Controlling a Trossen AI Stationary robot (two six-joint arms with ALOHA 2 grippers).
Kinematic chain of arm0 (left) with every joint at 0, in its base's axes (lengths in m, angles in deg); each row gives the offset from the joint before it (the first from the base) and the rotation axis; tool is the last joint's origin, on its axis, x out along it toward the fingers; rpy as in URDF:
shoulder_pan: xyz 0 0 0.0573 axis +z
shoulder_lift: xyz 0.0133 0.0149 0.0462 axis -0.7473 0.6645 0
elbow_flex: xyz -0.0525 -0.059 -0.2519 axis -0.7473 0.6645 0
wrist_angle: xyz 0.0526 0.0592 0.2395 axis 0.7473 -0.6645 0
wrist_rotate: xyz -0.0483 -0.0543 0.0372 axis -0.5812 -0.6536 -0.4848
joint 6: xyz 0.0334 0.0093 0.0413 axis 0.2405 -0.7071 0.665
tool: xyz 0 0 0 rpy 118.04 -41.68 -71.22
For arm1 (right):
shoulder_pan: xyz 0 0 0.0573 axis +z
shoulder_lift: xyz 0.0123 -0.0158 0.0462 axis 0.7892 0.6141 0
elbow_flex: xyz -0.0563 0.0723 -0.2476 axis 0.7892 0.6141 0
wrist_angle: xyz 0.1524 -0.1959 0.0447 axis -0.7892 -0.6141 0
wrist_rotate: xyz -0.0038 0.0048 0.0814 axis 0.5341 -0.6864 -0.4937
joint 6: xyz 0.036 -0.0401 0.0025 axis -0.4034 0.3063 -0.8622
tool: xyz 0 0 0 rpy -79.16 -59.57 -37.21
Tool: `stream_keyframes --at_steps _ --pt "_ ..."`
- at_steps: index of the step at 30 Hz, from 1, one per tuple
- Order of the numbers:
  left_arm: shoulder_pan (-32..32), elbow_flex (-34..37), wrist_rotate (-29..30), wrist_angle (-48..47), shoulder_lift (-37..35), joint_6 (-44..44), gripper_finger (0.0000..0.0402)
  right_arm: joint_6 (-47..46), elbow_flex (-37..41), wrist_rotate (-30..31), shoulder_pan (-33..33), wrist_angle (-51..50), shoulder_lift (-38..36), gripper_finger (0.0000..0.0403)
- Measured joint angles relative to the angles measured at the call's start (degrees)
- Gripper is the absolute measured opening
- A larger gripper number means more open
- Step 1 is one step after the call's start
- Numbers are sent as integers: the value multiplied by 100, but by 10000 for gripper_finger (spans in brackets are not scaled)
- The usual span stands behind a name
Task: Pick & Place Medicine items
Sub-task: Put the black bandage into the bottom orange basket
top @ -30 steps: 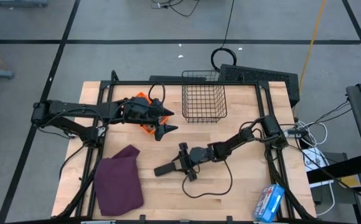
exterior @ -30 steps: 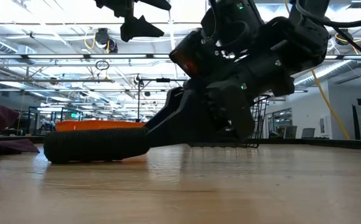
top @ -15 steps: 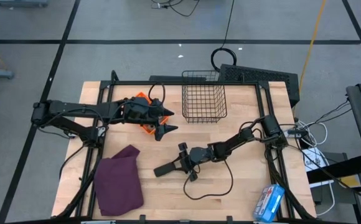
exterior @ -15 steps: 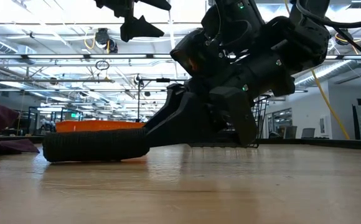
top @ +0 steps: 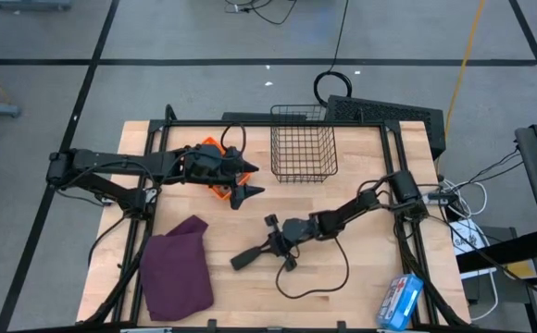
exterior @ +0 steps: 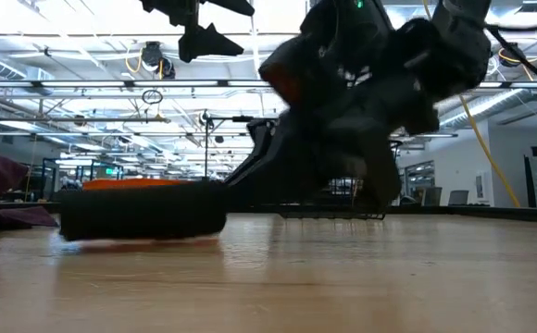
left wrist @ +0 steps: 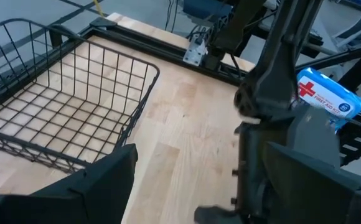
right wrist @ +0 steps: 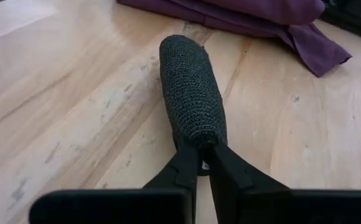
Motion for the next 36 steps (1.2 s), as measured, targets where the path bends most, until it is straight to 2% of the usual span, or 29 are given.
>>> stream_keyframes --at_steps 2,7,14,16,21,25,30,36 --pt "0 0 -5 -89 0 -98 351 7 0 36 0 -303 -253 9" --pt "-85 0 -58 -421 94 -367 351 2 0 752 44 -1779 -1093 9" --pt "-571 -64 -59 -602 472 -372 351 -311 269 1471 120 -3182 -2207 8" --pt "-706 -262 -30 -908 625 -328 351 -409 483 1665 118 -3263 -2477 8" --pt "-1077 -1038 512 -1713 1358 27 351 -629 977 2158 75 -3092 -3083 8" --pt "-1299 -1604 861 -1936 2061 412 351 -787 1262 2411 68 -2927 -3419 8" --pt "-1392 -2149 1211 -2127 2752 749 351 -775 1513 2391 76 -2520 -3631 8" --pt "-1329 -2359 1606 -2269 3088 894 351 -754 1572 2381 76 -2464 -3673 10"
